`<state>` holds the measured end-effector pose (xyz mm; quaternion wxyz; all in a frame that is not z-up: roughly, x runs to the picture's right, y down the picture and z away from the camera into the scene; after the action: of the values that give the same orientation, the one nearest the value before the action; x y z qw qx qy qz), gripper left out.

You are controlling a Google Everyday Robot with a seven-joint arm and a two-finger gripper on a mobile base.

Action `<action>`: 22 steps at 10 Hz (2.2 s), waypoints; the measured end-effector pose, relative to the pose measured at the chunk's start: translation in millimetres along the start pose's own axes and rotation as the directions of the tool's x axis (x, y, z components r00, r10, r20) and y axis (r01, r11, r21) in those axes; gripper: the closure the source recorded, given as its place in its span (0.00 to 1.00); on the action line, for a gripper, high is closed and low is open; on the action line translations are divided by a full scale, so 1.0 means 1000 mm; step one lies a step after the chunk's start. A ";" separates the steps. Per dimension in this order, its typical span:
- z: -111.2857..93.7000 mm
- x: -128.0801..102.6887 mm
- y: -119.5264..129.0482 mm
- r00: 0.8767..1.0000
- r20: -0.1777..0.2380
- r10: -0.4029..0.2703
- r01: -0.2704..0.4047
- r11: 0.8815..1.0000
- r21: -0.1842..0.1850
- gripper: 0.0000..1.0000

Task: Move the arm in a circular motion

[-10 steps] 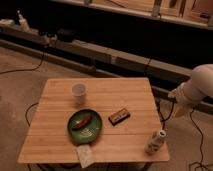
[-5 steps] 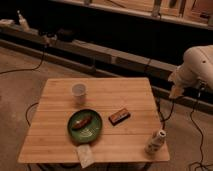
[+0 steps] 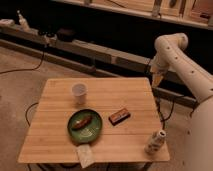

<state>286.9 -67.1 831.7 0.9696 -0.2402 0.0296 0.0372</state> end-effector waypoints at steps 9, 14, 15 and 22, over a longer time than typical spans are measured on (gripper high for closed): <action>-0.047 -0.282 0.109 0.846 0.298 -0.441 0.428 0.897 0.113 0.35; -0.062 -0.245 0.265 0.816 0.396 -0.420 0.464 0.885 -0.018 0.35; -0.067 -0.231 0.293 0.798 0.395 -0.455 0.505 0.863 -0.027 0.35; -0.064 -0.020 0.259 0.943 0.124 -0.308 0.311 0.950 -0.008 0.35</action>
<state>242.3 130.5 656.7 0.9599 -0.2525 -0.0678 -0.1007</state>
